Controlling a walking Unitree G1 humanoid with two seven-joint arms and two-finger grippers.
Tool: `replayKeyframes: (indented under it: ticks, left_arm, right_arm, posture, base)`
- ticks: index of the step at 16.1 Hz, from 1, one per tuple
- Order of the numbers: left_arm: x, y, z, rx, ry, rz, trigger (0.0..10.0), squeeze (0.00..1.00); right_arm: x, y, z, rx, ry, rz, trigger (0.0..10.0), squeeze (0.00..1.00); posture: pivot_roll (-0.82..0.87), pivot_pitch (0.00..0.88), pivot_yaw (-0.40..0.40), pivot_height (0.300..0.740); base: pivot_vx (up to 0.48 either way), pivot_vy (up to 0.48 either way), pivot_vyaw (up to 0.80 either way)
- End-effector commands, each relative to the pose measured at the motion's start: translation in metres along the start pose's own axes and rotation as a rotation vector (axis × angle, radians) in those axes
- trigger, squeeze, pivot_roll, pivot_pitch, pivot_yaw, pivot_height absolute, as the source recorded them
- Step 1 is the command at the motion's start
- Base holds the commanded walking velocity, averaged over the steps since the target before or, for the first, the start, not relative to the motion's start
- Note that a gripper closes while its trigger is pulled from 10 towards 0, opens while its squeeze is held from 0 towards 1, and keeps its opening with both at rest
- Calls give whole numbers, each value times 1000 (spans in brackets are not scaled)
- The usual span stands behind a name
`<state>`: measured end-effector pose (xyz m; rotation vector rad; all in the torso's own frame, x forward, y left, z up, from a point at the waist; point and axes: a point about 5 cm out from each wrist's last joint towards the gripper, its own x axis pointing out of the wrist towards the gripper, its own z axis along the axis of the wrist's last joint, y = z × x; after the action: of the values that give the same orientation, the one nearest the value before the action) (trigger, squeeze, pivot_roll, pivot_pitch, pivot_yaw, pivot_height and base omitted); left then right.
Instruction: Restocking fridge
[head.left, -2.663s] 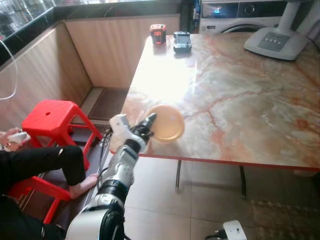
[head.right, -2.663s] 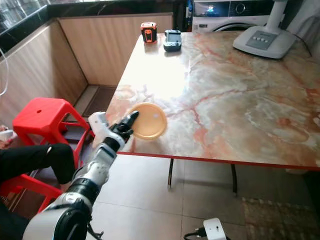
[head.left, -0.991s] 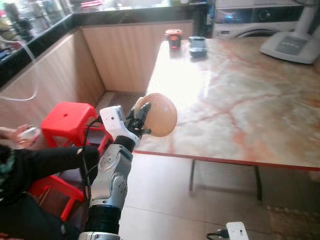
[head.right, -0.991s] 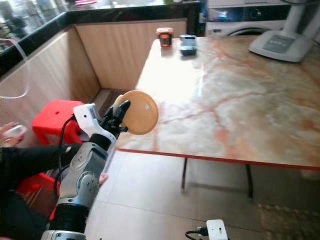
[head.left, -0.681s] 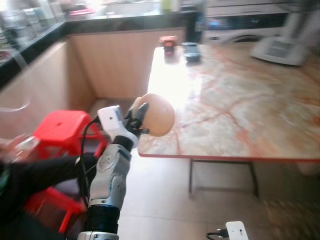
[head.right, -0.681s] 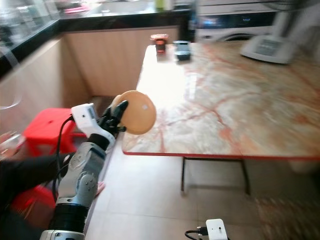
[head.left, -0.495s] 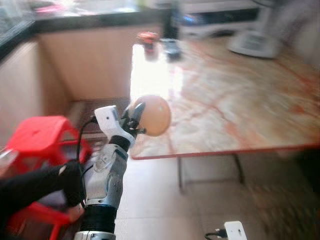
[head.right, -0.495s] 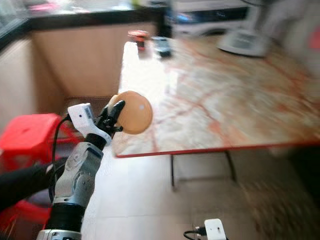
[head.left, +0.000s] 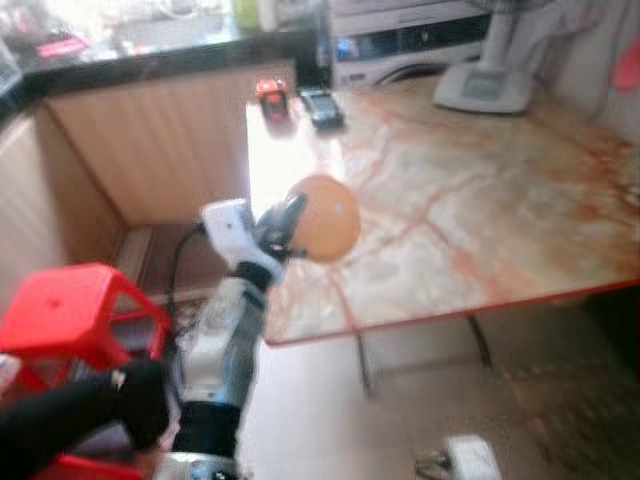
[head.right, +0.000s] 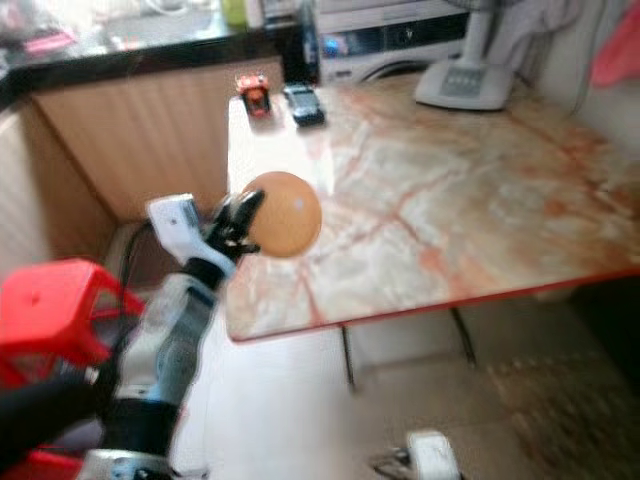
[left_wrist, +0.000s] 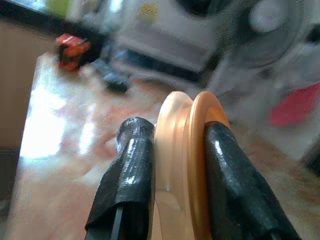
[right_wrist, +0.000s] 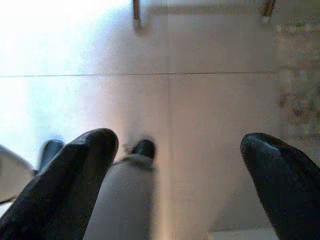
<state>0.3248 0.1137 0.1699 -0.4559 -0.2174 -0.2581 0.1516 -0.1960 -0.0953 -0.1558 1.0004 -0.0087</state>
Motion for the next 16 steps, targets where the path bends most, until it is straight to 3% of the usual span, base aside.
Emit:
replayKeyframes:
  ticks: [1,14,16]
  left_arm:
    - [2,-6,0,-11,-7,-17,10000,0]
    - [3,-9,-3,-11,4,-37,10000,0]
    - [2,-7,-7,-11,21,-28,10000,0]
  right_arm:
    - [-3,-8,-11,5,33,-19,10000,0]
    - [-2,-7,-11,-5,39,-6,10000,0]
    - [-2,-7,-10,-2,30,3,10000,0]
  posture:
    - [-16,34,95,740]
    - [-17,45,96,740]
    - [-15,47,94,740]
  base:
    - [0,0,-800]
    - [0,0,-800]
    - [0,0,-262]
